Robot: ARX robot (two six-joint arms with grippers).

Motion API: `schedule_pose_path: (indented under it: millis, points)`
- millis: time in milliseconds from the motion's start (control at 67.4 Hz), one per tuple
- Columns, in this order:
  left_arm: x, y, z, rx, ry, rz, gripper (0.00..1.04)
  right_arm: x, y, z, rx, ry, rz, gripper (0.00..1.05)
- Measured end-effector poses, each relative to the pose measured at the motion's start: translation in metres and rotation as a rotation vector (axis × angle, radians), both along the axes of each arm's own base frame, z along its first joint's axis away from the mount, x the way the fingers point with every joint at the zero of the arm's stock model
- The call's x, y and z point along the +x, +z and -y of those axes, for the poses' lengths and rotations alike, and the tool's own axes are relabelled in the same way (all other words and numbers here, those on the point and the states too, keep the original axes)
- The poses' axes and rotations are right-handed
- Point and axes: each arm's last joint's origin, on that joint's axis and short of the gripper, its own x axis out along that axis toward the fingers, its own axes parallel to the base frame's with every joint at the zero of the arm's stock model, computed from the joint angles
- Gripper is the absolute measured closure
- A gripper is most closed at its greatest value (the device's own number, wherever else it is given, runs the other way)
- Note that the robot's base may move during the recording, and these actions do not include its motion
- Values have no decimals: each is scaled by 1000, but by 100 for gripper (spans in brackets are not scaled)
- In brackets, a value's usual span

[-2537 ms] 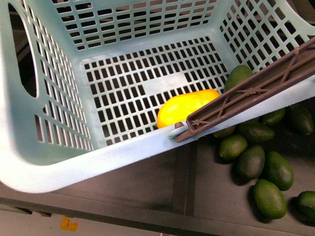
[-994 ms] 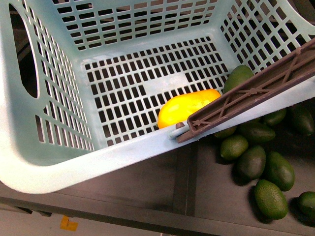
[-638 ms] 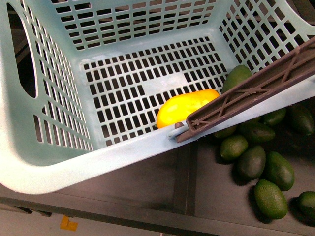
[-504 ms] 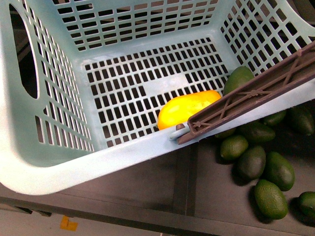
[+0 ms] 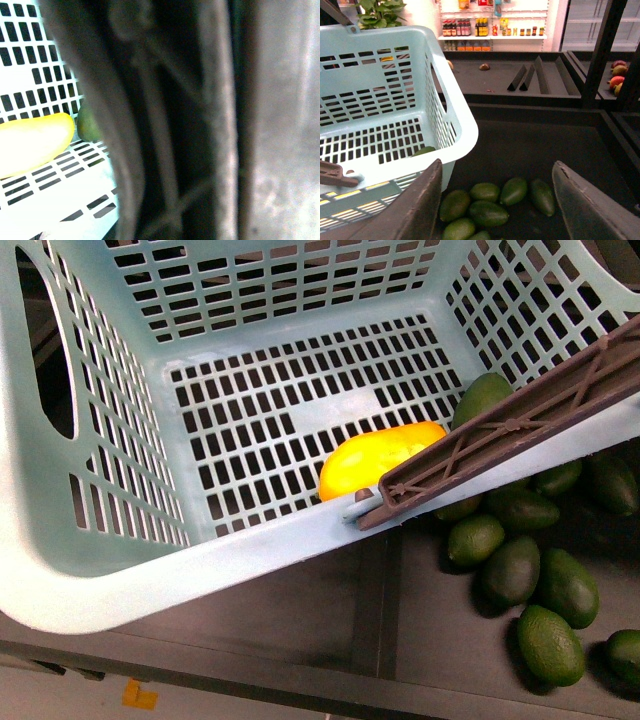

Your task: Pick mango and avocado into basket

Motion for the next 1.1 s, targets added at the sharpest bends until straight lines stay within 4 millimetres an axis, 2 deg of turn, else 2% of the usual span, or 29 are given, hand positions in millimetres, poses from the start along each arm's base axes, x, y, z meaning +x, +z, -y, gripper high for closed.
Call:
schedule_pose_path:
  millis: [59, 89, 223, 326, 371, 668, 757, 860, 949, 1098]
  points:
    - [0, 0, 0, 2, 16, 4, 91, 0, 0, 0, 0, 0, 0, 12]
    - [0, 1, 3, -4, 92, 25, 92, 0, 0, 0, 0, 0, 0, 8]
    - [10, -5, 9, -93, 587, 76, 92, 0, 0, 0, 0, 1, 0, 9]
    - [33, -5, -2, -123, 722, 97, 92, 0, 0, 0, 0, -1, 1, 9]
    - [49, -9, -8, -135, 755, 86, 92, 0, 0, 0, 0, -1, 1, 9]
    - [94, -52, -23, -169, 780, -54, 92, 0, 0, 0, 0, 0, 1, 9]
    - [119, -70, -29, -175, 774, -111, 92, 0, 0, 0, 0, 0, 1, 9]
    - [158, -93, -50, -145, 812, -165, 92, 0, 0, 0, 0, 0, 1, 9]
    - [181, -112, -66, -135, 858, -202, 92, 0, 0, 0, 0, 1, 0, 9]
    - [194, -123, -79, -175, 890, -249, 92, 0, 0, 0, 0, 0, 0, 9]
